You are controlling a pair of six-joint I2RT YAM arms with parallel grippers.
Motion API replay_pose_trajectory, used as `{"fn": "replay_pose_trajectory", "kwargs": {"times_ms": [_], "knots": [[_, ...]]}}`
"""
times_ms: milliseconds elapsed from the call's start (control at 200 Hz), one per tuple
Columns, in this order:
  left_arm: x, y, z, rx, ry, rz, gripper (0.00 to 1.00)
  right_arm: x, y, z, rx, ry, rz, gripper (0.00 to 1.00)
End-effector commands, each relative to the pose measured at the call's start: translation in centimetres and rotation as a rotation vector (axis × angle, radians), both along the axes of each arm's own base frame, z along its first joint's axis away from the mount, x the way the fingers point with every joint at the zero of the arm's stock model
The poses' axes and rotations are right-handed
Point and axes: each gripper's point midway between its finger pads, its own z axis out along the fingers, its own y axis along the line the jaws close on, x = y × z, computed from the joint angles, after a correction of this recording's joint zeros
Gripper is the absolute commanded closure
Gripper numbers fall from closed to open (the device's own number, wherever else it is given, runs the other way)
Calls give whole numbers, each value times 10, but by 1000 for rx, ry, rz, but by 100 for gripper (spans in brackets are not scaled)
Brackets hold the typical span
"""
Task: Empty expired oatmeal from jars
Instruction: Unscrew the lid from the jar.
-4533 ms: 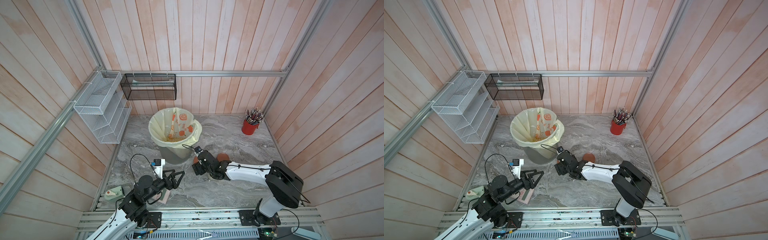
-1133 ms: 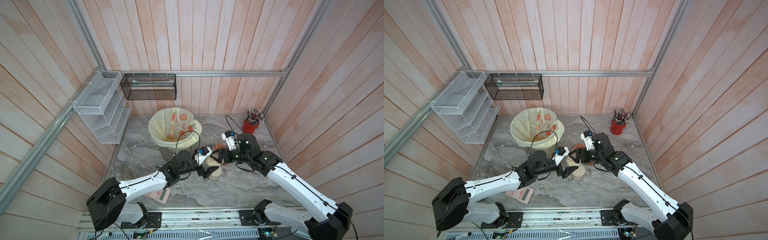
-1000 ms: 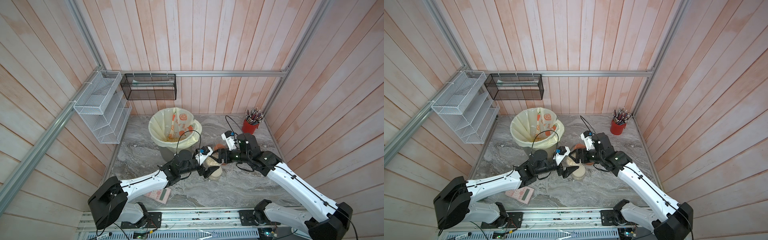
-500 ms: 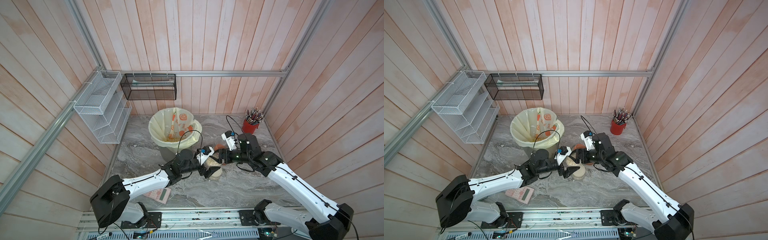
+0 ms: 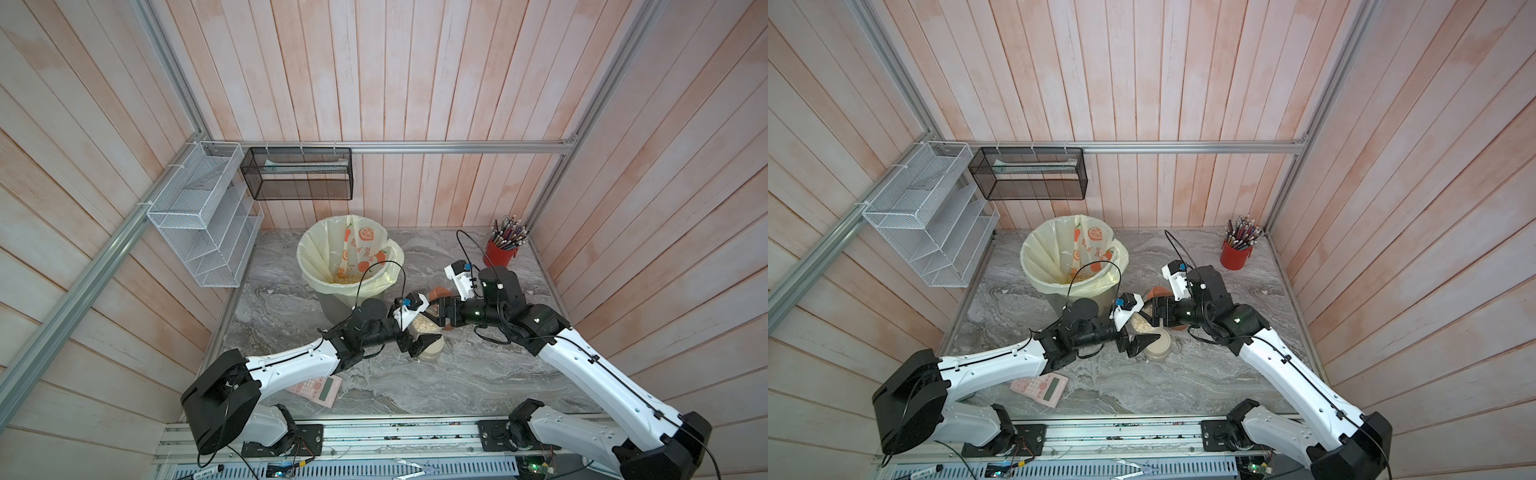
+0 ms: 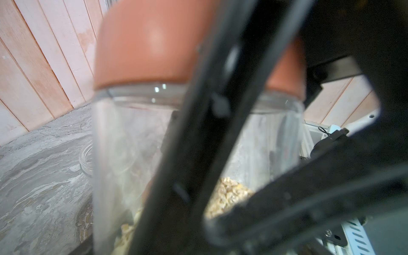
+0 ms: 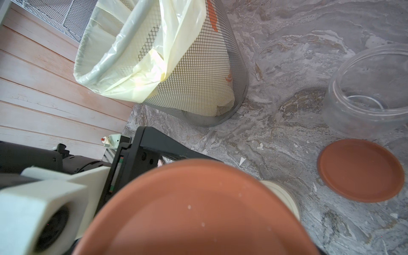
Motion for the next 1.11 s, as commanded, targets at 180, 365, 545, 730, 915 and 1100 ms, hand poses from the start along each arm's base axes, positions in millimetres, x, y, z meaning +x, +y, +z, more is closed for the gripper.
{"fn": "replay_pose_trajectory", "kwargs": {"times_ms": [180, 365, 545, 730, 915, 1100], "knots": [[3, -9, 16, -50, -16, -7, 4, 0, 10, 44, 108, -102, 27, 68], [5, -9, 19, -64, -20, 4, 4, -1, 10, 44, 112, -103, 29, 68], [6, -11, 17, -57, -12, -1, 5, -2, 10, 46, 117, -108, 28, 68], [7, -12, 19, -65, -11, 1, 7, -3, 10, 44, 114, -106, 31, 68], [8, -14, 18, -62, -2, -2, 19, -4, 10, 46, 118, -112, 33, 67], [13, -15, 18, -59, 9, 21, 50, -9, 11, 41, 121, -103, 41, 61]]}}
